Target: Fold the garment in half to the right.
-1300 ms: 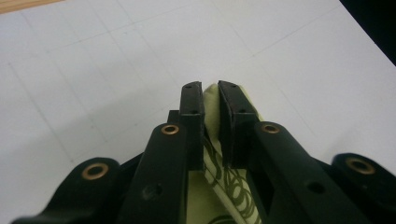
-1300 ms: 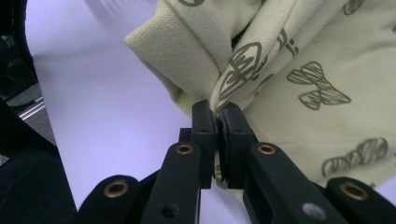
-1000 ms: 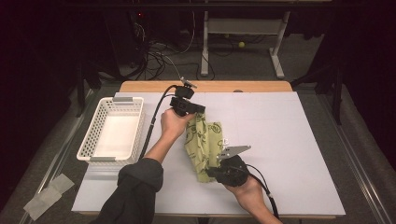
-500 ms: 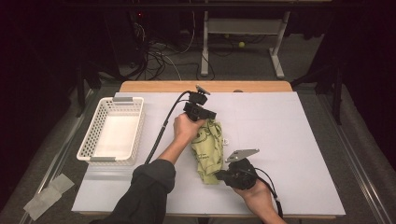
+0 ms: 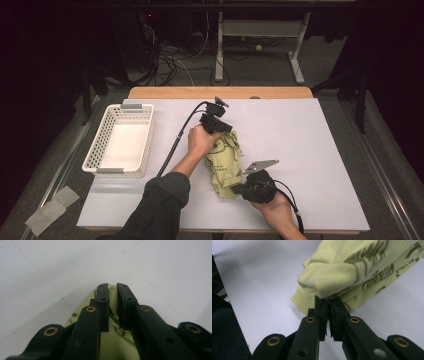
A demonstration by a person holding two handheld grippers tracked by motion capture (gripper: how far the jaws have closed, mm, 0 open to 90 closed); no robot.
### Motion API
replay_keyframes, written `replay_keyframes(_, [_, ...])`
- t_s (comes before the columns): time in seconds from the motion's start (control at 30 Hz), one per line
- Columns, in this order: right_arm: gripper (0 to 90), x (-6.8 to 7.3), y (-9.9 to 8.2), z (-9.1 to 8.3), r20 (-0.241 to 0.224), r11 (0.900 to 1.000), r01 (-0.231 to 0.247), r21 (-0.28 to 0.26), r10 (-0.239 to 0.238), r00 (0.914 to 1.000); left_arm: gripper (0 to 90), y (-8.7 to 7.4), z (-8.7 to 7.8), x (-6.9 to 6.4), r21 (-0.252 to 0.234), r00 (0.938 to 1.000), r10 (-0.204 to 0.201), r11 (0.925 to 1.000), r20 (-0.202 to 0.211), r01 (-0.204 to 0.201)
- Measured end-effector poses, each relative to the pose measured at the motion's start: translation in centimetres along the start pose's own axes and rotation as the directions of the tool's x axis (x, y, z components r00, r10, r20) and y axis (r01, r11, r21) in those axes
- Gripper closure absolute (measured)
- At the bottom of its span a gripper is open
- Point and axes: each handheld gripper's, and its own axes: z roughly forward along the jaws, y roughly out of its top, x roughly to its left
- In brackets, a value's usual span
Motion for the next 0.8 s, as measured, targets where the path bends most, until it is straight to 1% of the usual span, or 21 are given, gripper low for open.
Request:
replay_keyframes(0.03, [86.5,0.0,0.0,0.0,0.000,1.0000,0.000,0.001,0.000,1.0000,77.0,-0.1,0.2,0.0,0.005,1.0000,0.006,1.0000,-0.005,-0.006])
replay_keyframes(0.13, [86.5,0.0,-0.1,0.1,0.001,1.0000,-0.003,0.006,0.003,1.0000,77.1,-0.2,0.8,-0.1,0.014,1.0000,0.003,0.9999,-0.005,-0.003])
replay_keyframes(0.2, [86.4,0.0,-0.1,0.1,-0.001,1.0000,-0.002,0.008,0.002,1.0000,77.1,-0.3,1.1,-0.2,0.021,0.9999,0.004,0.9998,-0.014,-0.004])
replay_keyframes(0.37, [86.3,0.0,-0.1,0.2,-0.002,1.0000,-0.003,0.009,0.003,1.0000,76.5,-0.3,1.1,-0.2,0.023,0.9998,0.010,0.9997,-0.017,-0.010])
replay_keyframes(0.47, [86.0,0.0,-0.1,0.2,-0.004,0.9999,-0.003,0.010,0.003,1.0000,70.4,-0.4,0.9,-0.4,0.017,0.9995,0.019,0.9997,-0.024,-0.018])
replay_keyframes(0.53, [85.8,-0.1,-0.1,0.2,-0.007,0.9999,-0.007,0.009,0.007,0.9999,67.0,-0.4,0.6,-0.7,0.014,0.9989,0.029,0.9995,-0.038,-0.028])
replay_keyframes(0.6, [85.7,-0.1,-0.1,0.2,-0.008,0.9999,-0.010,0.011,0.010,0.9999,61.3,-0.4,0.1,-0.9,0.004,0.9983,0.034,0.9994,-0.047,-0.034])
replay_keyframes(0.7, [85.6,-0.1,0.0,0.3,-0.011,1.0000,-0.003,0.009,0.003,0.9999,52.3,-0.4,-0.6,-1.2,-0.006,0.9979,0.045,0.9990,-0.048,-0.045])
replay_keyframes(0.8, [85.4,-0.2,0.0,0.4,-0.011,0.9999,-0.004,0.011,0.004,0.9999,47.5,-0.4,-1.4,-1.4,-0.016,0.9972,0.055,0.9983,-0.050,-0.056])
